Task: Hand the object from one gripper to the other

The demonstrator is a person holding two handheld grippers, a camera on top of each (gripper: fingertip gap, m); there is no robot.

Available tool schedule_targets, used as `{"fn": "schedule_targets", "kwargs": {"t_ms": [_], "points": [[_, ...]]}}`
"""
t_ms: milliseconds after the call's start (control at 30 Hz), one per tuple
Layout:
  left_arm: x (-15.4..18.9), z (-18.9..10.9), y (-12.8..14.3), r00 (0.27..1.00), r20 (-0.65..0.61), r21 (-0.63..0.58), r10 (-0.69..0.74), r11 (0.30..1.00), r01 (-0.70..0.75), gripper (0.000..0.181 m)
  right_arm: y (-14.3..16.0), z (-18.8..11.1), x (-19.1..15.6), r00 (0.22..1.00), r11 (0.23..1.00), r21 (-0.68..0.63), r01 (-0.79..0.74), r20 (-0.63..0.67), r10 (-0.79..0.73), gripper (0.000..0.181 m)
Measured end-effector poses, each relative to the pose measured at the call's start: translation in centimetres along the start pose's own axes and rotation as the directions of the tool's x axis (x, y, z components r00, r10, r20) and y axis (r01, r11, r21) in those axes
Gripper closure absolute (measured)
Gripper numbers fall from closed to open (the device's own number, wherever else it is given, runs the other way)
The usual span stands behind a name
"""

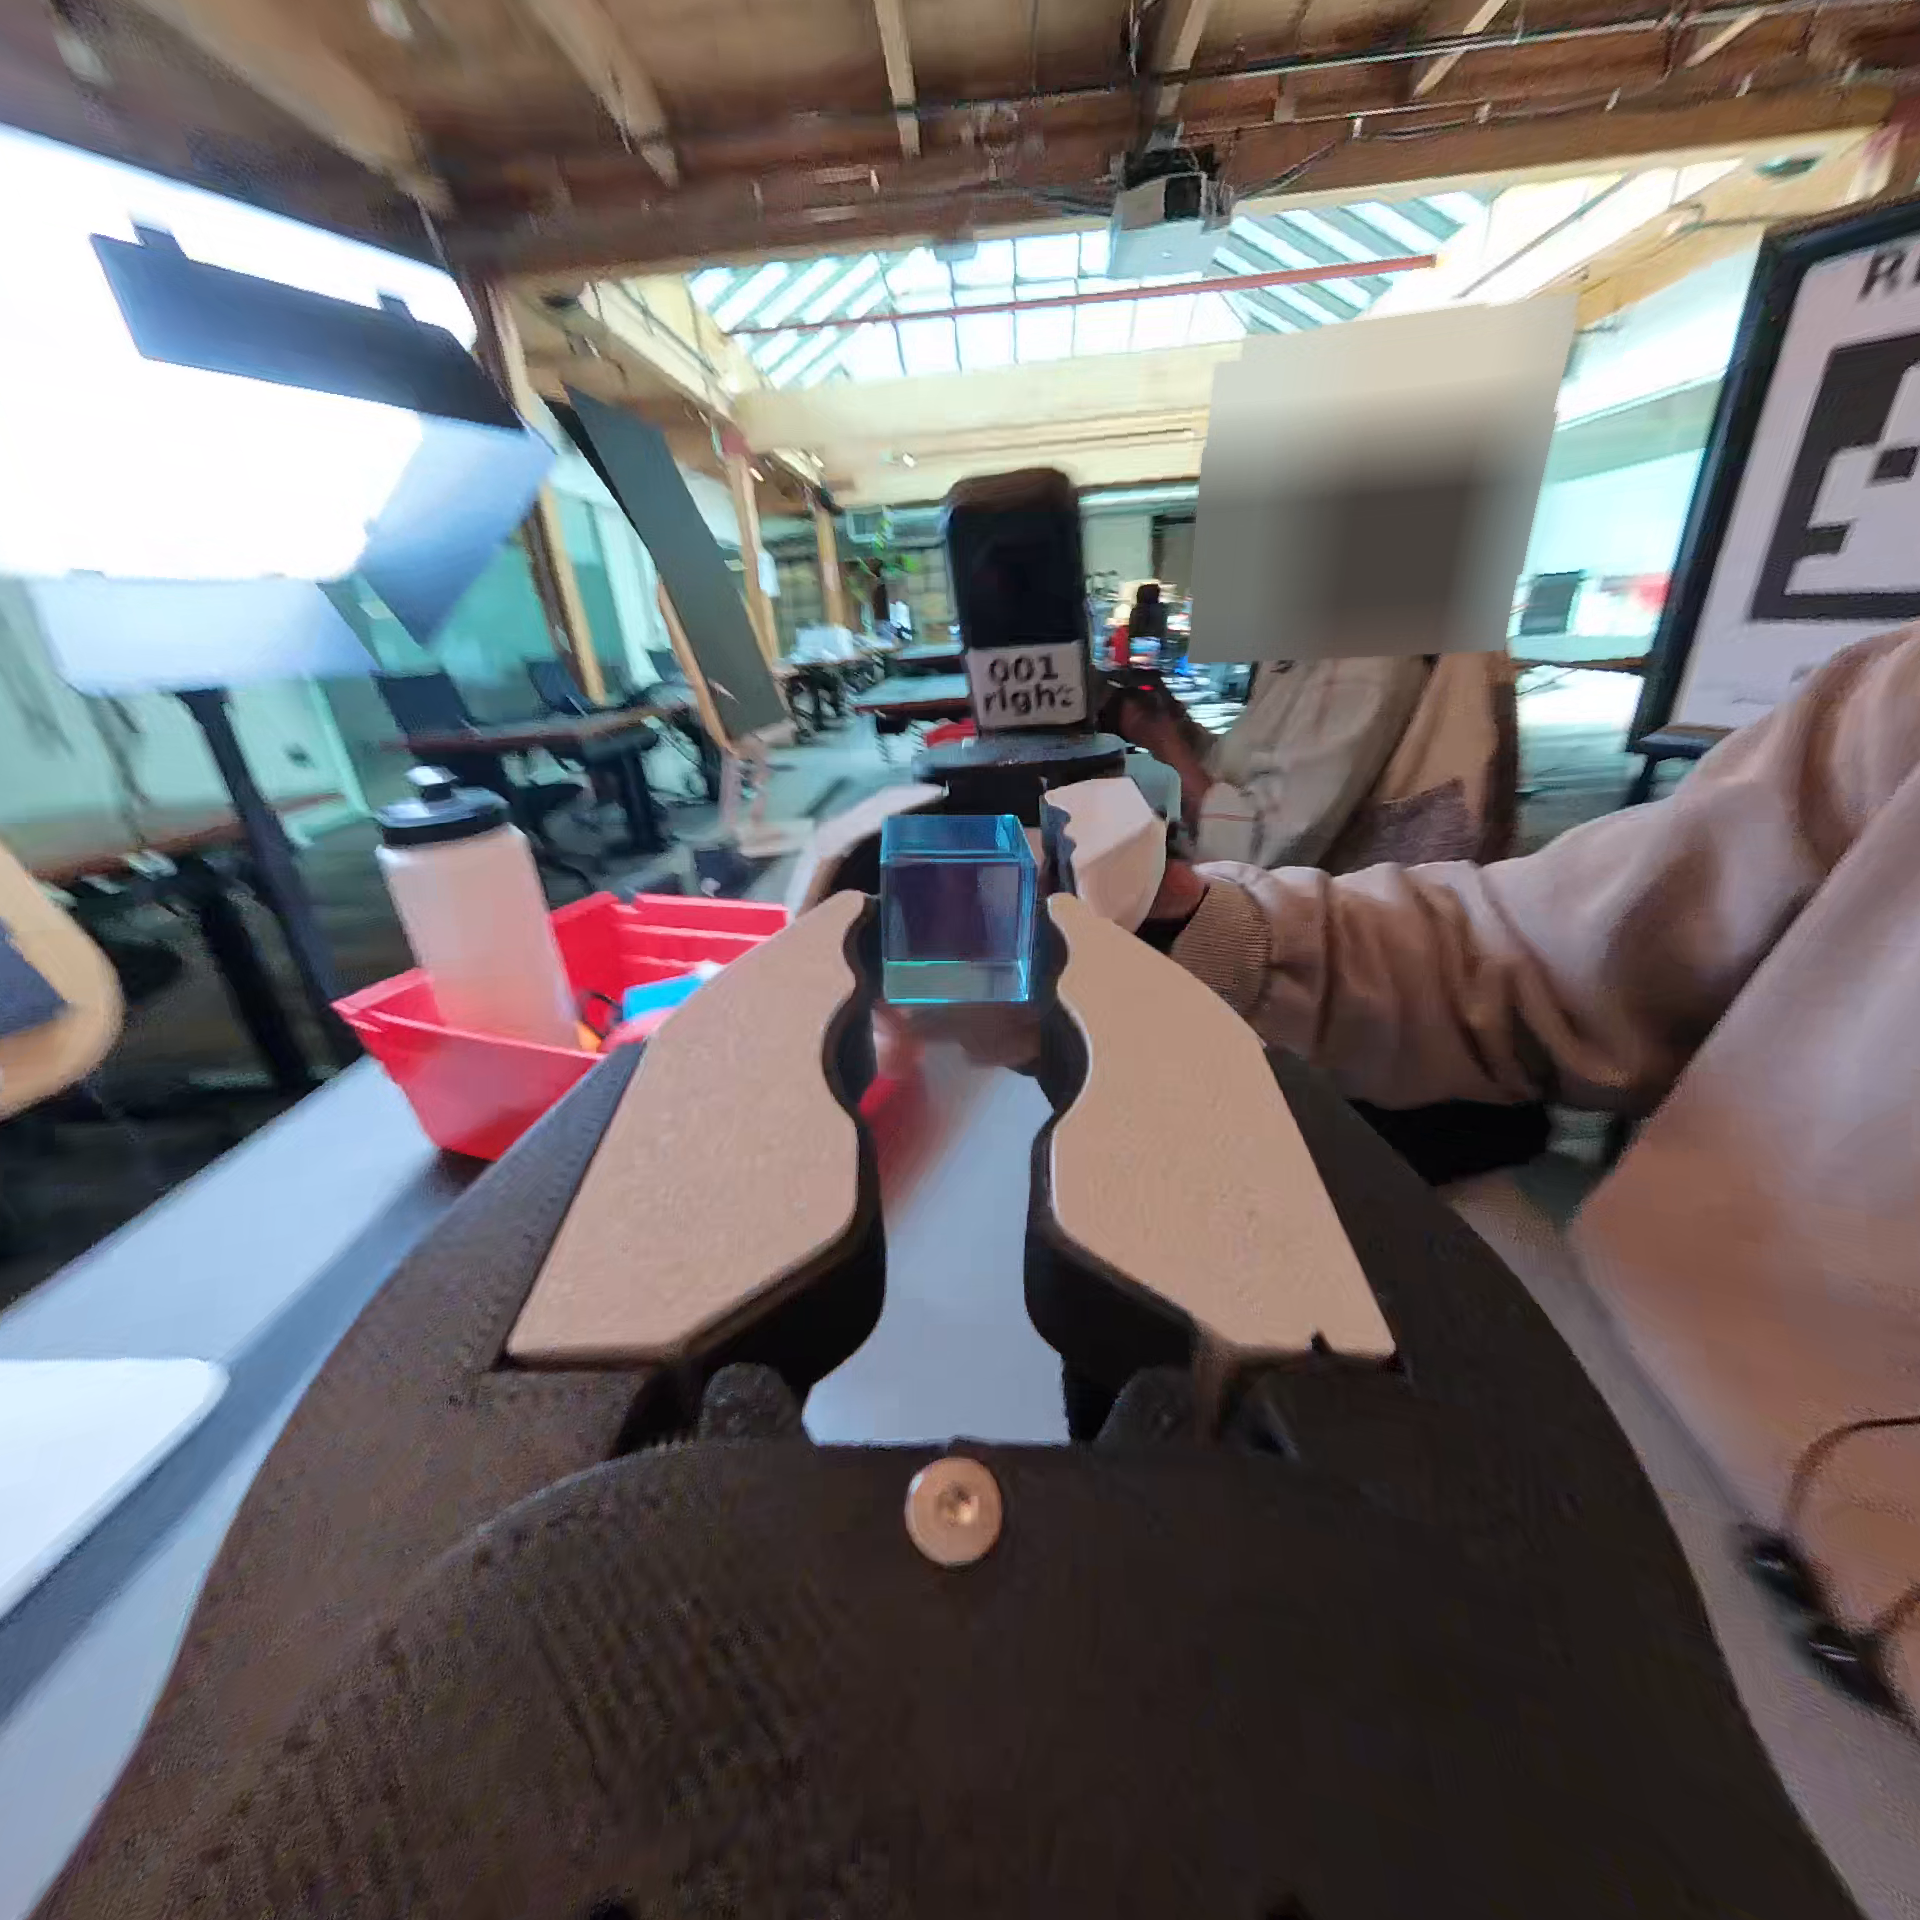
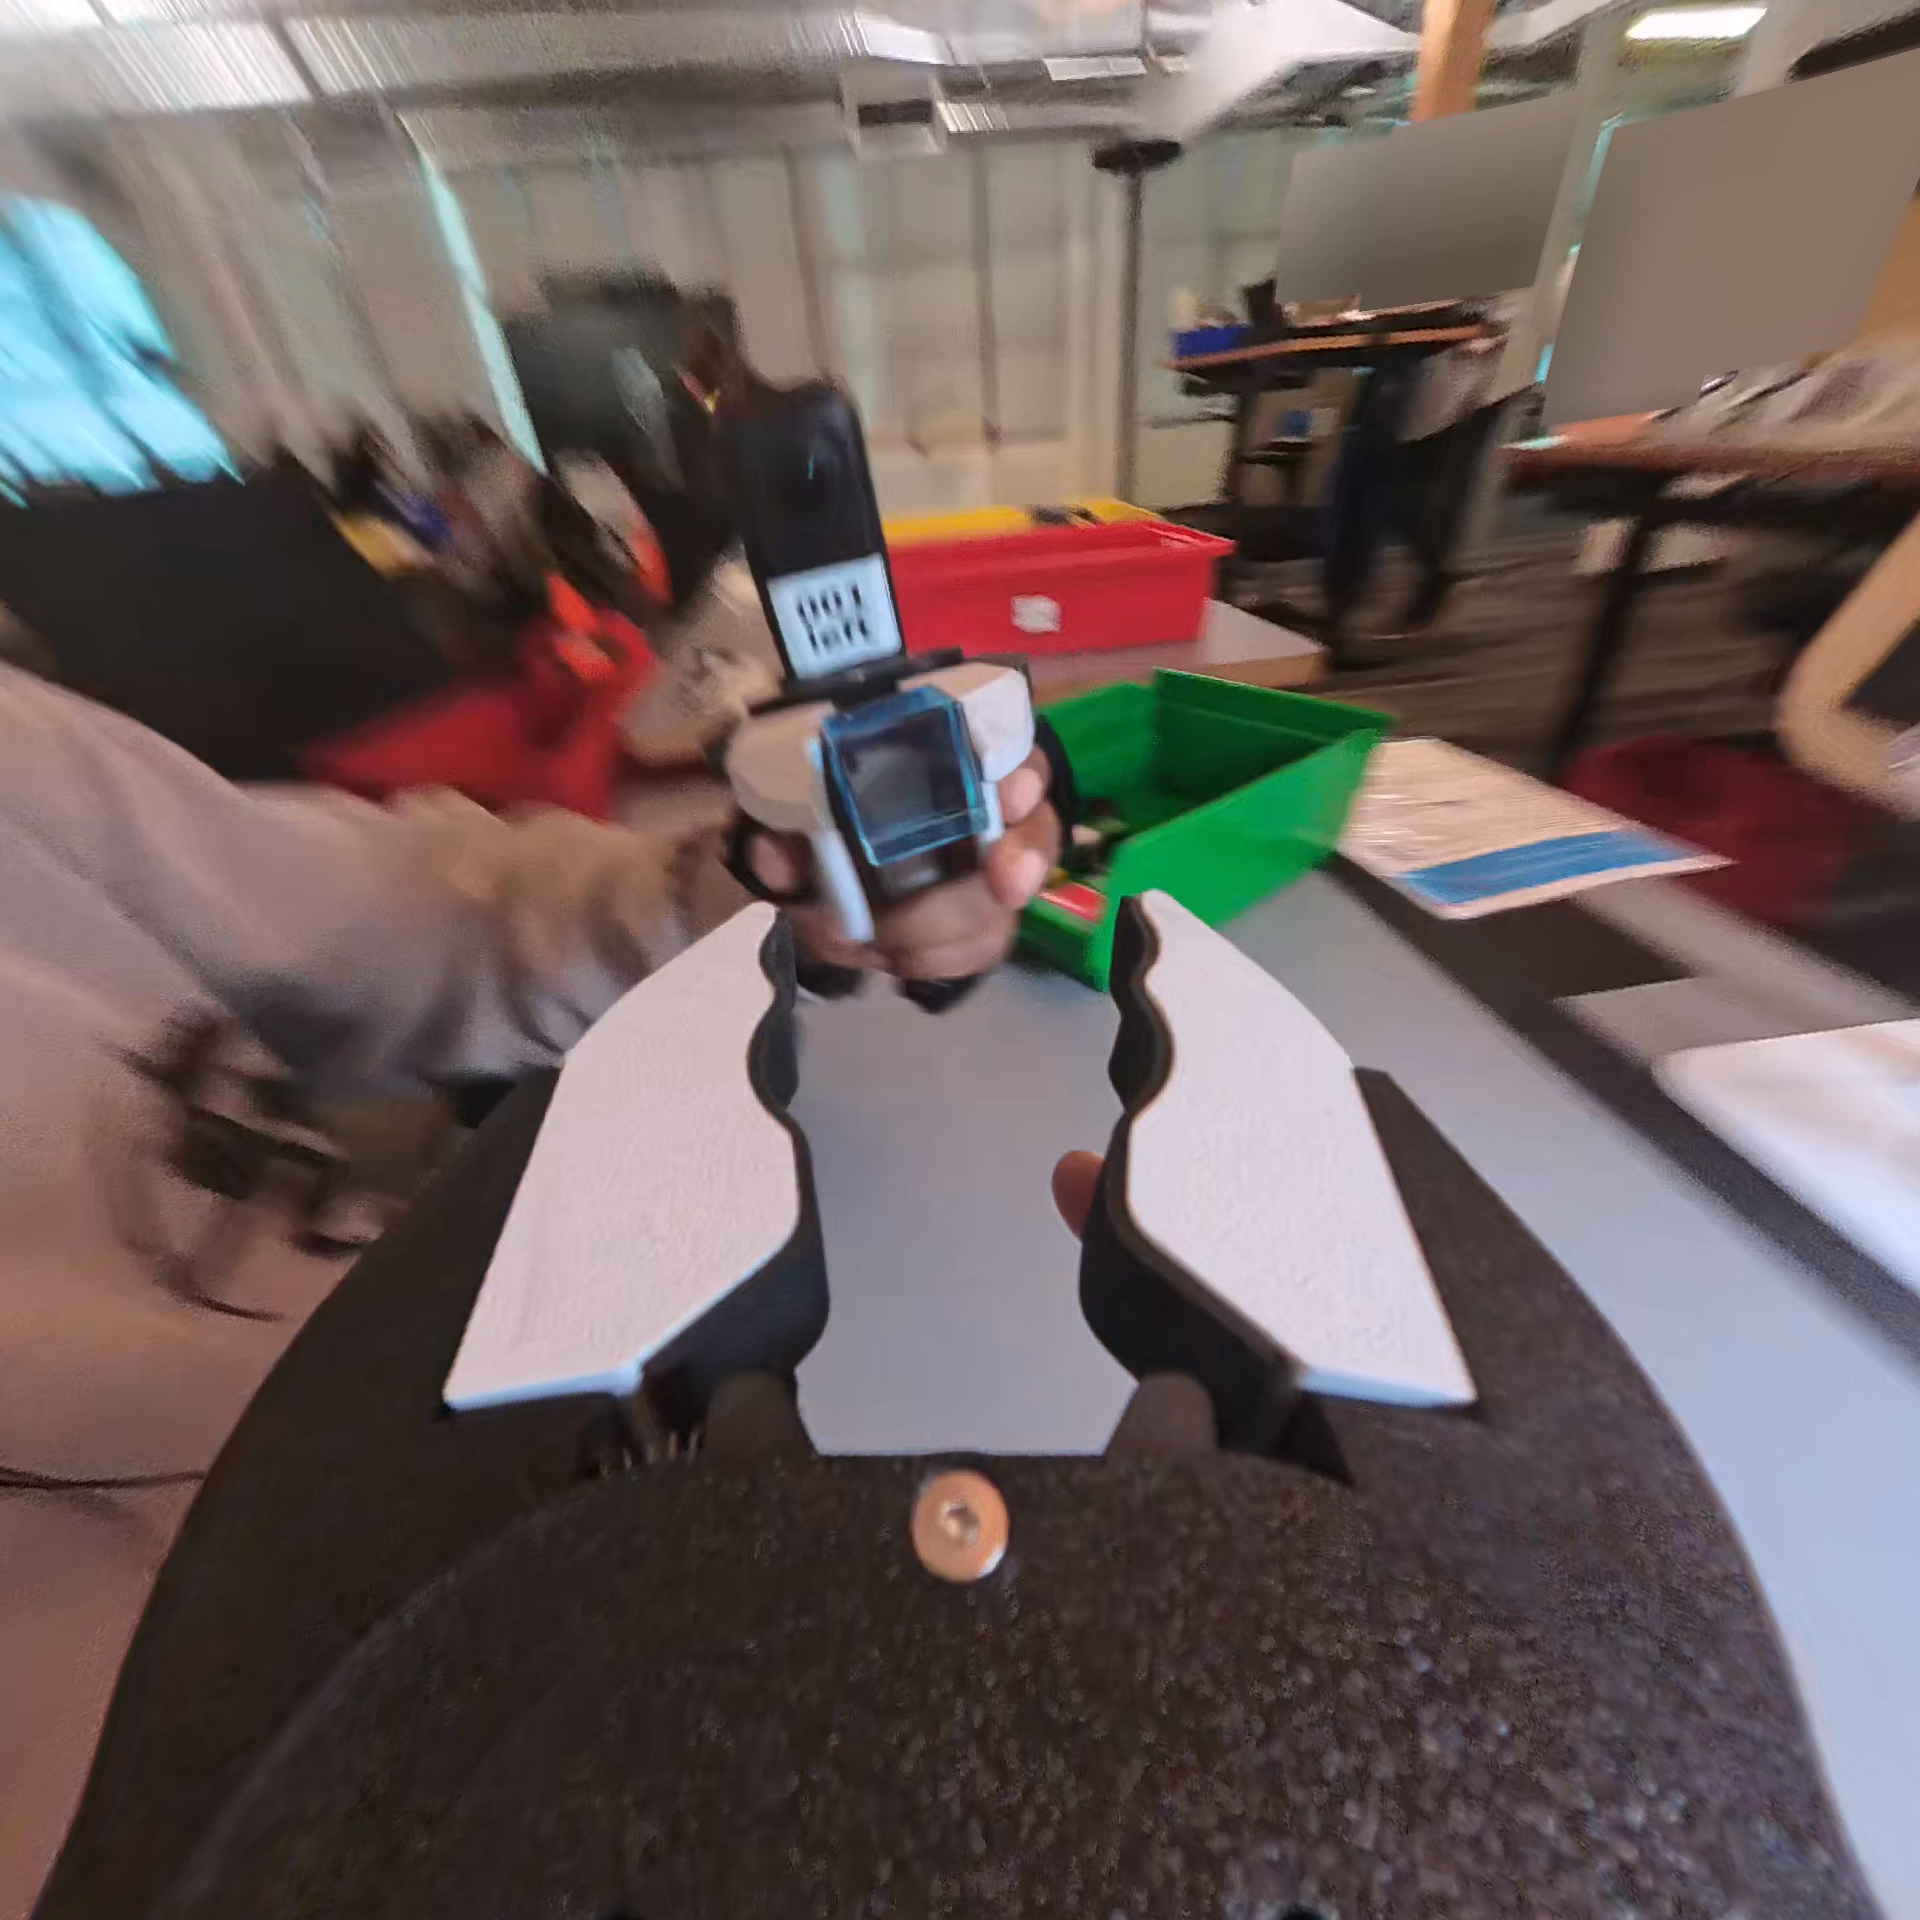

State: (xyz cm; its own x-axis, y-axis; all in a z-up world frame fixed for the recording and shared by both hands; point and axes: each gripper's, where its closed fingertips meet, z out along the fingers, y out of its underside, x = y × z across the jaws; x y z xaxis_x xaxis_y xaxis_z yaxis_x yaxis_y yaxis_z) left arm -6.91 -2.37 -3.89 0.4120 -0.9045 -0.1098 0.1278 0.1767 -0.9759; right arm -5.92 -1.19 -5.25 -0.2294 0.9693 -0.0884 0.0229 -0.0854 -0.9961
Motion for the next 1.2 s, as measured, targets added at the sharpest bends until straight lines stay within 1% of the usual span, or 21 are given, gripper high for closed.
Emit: {"fn": "schedule_targets", "kwargs": {"t_ms": [33,100,200,233,300,367,433,500,567,600,667,733,800,867,933,967,1000,1033,1100,1167,1200], "points": [[-0.3,-0.2,-0.1,0.993,0.051,-0.015,0.107,0.994,-0.107,0.154,-0.4,-0.2,-0.2,0.989,0.990,0.046,-0.135,0.072,0.132,0.123],[-0.9,-0.4,0.4,0.920,0.152,-0.124,0.360,0.931,-0.343,0.154,-0.3,0.1,-0.3,0.931,0.940,0.060,-0.335,0.175,0.320,0.123],[-1.0,-0.3,1.1,0.729,0.192,-0.284,0.657,0.748,-0.599,0.154,0.5,1.3,-0.5,0.884,0.898,0.038,-0.438,0.198,0.423,0.121],[-0.9,-0.2,1.5,0.671,0.185,-0.321,0.718,0.690,-0.649,0.154,0.9,1.8,-0.7,0.877,0.892,0.020,-0.452,0.191,0.440,0.124],[-0.5,0.3,2.3,0.601,0.159,-0.355,0.784,0.613,-0.706,0.154,1.4,2.4,-1.1,0.875,0.890,0.006,-0.457,0.186,0.448,0.141],[-0.5,0.5,2.5,0.579,0.164,-0.358,0.799,0.595,-0.719,0.154,1.3,2.3,-0.9,0.891,0.901,0.030,-0.432,0.169,0.421,0.151],[-1.3,0.4,3.2,0.669,0.170,-0.371,0.724,0.676,-0.637,0.153,1.5,1.9,0.1,0.937,0.939,0.018,-0.343,0.074,0.340,0.152],[-2.4,0.0,3.9,0.816,0.197,-0.348,0.543,0.817,-0.459,0.144,1.8,1.1,2.0,0.985,0.990,-0.033,-0.136,-0.115,0.132,0.152],[-3.1,-0.3,4.4,0.951,0.200,-0.278,0.236,0.944,-0.176,0.142,2.0,-0.2,4.3,0.934,0.982,-0.155,0.107,-0.324,-0.153,0.153],[-3.7,-0.5,4.4,0.972,0.224,-0.232,0.064,0.973,-0.011,0.140,2.0,-0.9,5.4,0.859,0.943,-0.249,0.222,-0.408,-0.309,0.153],[-4.1,-0.4,4.0,0.946,0.206,-0.118,-0.252,0.953,0.280,0.139,2.2,-1.9,7.0,0.646,0.800,-0.460,0.385,-0.485,-0.590,0.152],[-4.5,-0.1,4.0,0.875,0.196,-0.037,-0.443,0.888,0.458,0.142,2.7,-1.8,7.3,0.470,0.652,-0.602,0.460,-0.458,-0.754,0.152],[-4.3,0.5,5.0,0.833,0.195,-0.033,-0.518,0.846,0.533,0.138,3.6,-0.9,7.2,0.340,0.518,-0.702,0.488,-0.394,-0.854,0.152],[-4.1,1.0,6.5,0.813,0.220,-0.078,-0.539,0.821,0.565,0.147,4.2,0.0,6.8,0.224,0.387,-0.764,0.516,-0.316,-0.922,0.152],[-4.6,0.7,7.3,0.835,0.265,-0.101,-0.482,0.847,0.521,0.155,4.8,1.0,5.7,0.188,0.316,-0.767,0.558,-0.253,-0.949,0.153],[-4.3,0.6,7.1,0.853,0.230,-0.107,-0.469,0.859,0.501,0.159,4.7,1.1,5.4,0.178,0.302,-0.763,0.571,-0.244,-0.953,0.153],[-4.0,0.4,6.9,0.858,0.188,-0.118,-0.479,0.856,0.504,0.160,4.6,1.2,5.0,0.216,0.326,-0.736,0.594,-0.244,-0.945,0.153],[-3.6,0.2,6.5,0.862,0.135,-0.122,-0.489,0.855,0.504,0.162,4.3,1.4,4.3,0.296,0.394,-0.681,0.617,-0.264,-0.918,0.153],[-3.1,-0.3,4.9,0.880,0.032,-0.067,-0.475,0.877,0.476,0.178,3.1,1.5,3.0,0.497,0.591,-0.523,0.615,-0.325,-0.805,0.152],[-2.4,-0.6,3.9,0.875,-0.054,-0.052,-0.482,0.876,0.479,0.181,1.1,1.1,2.0,0.673,0.768,-0.328,0.550,-0.371,-0.640,0.155],[-2.1,-0.5,4.0,0.865,-0.073,-0.071,-0.497,0.867,0.492,0.181,0.4,0.7,1.7,0.727,0.815,-0.260,0.518,-0.369,-0.579,0.168]]}}
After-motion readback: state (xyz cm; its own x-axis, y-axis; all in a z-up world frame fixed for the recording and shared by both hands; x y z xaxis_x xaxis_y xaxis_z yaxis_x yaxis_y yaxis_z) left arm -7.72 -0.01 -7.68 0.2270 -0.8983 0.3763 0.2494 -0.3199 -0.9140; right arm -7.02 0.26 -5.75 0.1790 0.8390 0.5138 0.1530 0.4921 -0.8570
